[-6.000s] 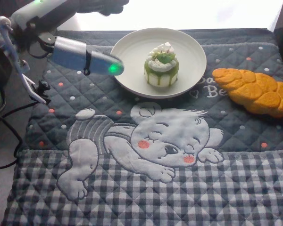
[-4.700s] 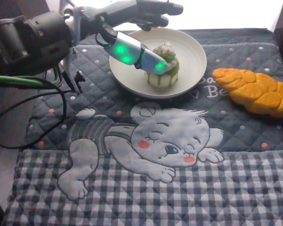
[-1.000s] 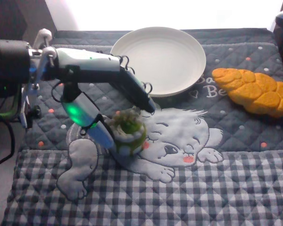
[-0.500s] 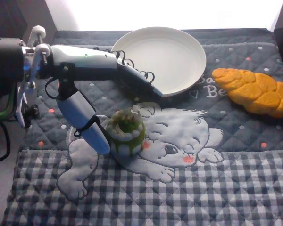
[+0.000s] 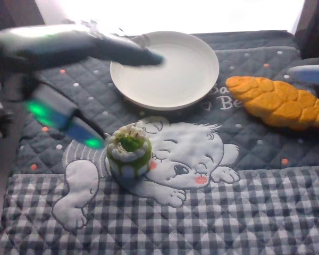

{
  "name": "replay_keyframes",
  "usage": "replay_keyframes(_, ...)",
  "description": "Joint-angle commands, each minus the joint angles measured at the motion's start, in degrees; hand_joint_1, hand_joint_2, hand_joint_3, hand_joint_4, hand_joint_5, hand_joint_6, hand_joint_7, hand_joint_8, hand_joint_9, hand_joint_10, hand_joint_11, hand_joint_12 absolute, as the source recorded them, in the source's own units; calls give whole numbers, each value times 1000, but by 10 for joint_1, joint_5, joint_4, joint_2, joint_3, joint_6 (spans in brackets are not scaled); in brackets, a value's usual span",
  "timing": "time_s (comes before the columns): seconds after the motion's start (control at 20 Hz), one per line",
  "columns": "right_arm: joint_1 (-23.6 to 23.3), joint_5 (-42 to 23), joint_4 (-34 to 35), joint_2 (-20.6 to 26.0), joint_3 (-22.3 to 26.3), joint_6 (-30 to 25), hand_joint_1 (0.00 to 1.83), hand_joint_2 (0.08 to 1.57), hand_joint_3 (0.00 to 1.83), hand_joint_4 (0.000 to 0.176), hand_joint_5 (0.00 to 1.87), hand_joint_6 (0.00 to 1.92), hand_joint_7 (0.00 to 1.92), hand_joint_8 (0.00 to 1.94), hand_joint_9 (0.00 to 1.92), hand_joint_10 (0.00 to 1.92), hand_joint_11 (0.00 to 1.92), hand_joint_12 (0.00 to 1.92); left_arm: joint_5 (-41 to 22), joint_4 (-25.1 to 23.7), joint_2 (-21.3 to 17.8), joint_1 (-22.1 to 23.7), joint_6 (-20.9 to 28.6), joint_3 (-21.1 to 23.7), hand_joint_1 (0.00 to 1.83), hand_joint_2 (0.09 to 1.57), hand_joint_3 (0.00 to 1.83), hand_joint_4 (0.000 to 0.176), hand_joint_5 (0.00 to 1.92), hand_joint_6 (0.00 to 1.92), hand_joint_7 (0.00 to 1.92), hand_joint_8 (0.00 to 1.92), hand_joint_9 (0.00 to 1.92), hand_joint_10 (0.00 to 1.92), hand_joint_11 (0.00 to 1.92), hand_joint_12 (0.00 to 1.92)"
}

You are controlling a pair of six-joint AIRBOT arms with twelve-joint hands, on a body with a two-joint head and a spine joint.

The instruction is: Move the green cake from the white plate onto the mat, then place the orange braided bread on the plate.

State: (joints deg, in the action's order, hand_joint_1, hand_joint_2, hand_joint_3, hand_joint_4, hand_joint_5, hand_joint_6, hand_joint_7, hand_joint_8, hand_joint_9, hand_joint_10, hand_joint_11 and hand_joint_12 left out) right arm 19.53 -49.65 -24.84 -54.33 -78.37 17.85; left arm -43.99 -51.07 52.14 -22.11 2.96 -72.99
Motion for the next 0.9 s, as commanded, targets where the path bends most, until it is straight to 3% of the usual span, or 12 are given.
replay_keyframes(0.0,2,-7,0,8,1,-3,687,532,500,150,0,0,203,1,202,16,0,167,-38,50,-11,-2,-16,0,926,699,2,52,261,5,278,15,288,8,2,727)
replay_keyframes(0.05,2,-7,-2,8,3,-3,696,558,443,142,5,0,201,1,193,5,0,254,-42,60,-14,-3,-24,2,897,730,3,10,272,2,378,21,412,47,20,1106)
replay_keyframes(0.1,2,-4,-8,9,3,-3,717,573,391,153,13,1,207,0,207,3,0,497,-46,74,-19,-2,-38,4,884,747,3,5,293,4,427,24,461,68,20,1233)
replay_keyframes(0.25,2,17,-30,9,4,-3,746,611,246,122,2,0,214,3,213,7,0,764,-58,99,-30,-3,-62,12,911,786,6,0,312,5,347,1,345,7,2,947)
replay_keyframes(0.35,2,27,-34,10,5,-3,760,614,203,125,0,0,190,3,192,7,0,834,-63,106,-31,-3,-70,15,990,756,0,0,307,2,358,6,368,12,6,965)
replay_keyframes(0.45,2,36,-34,10,2,-3,732,623,97,84,0,0,184,1,223,6,0,883,-70,118,-35,-8,-77,18,1016,748,0,0,284,0,352,0,391,6,4,1036)
replay_keyframes(0.5,2,41,-34,10,0,-3,732,623,97,84,0,0,184,1,223,6,0,883,-73,124,-37,-13,-80,20,1016,748,0,0,284,0,352,0,391,6,4,1036)
replay_keyframes(0.6,2,46,-29,10,-2,-3,718,618,63,76,0,0,213,1,296,17,9,1183,-78,130,-39,-19,-83,21,1002,758,3,0,297,6,346,0,379,1,0,1038)
replay_keyframes(0.65,2,46,-21,11,-2,-3,743,642,68,28,0,0,213,0,300,15,1,1218,-80,134,-40,-21,-86,22,995,748,0,0,299,6,341,0,378,0,0,1041)
replay_keyframes(0.7,2,46,-16,15,-2,-3,757,664,61,14,0,0,202,2,291,8,0,1180,-81,136,-40,-22,-87,22,1010,753,0,0,301,6,340,0,373,0,0,1043)
replay_keyframes(0.75,2,46,-9,17,-2,-3,760,669,55,7,0,0,212,6,304,12,0,1174,-85,140,-42,-26,-88,24,999,748,0,0,295,2,326,0,371,0,0,1070)
replay_keyframes(0.85,2,47,-10,14,0,-3,723,697,36,24,0,0,180,2,314,10,0,1146,-95,159,-52,-37,-99,30,993,760,4,0,311,5,322,1,341,8,0,912)
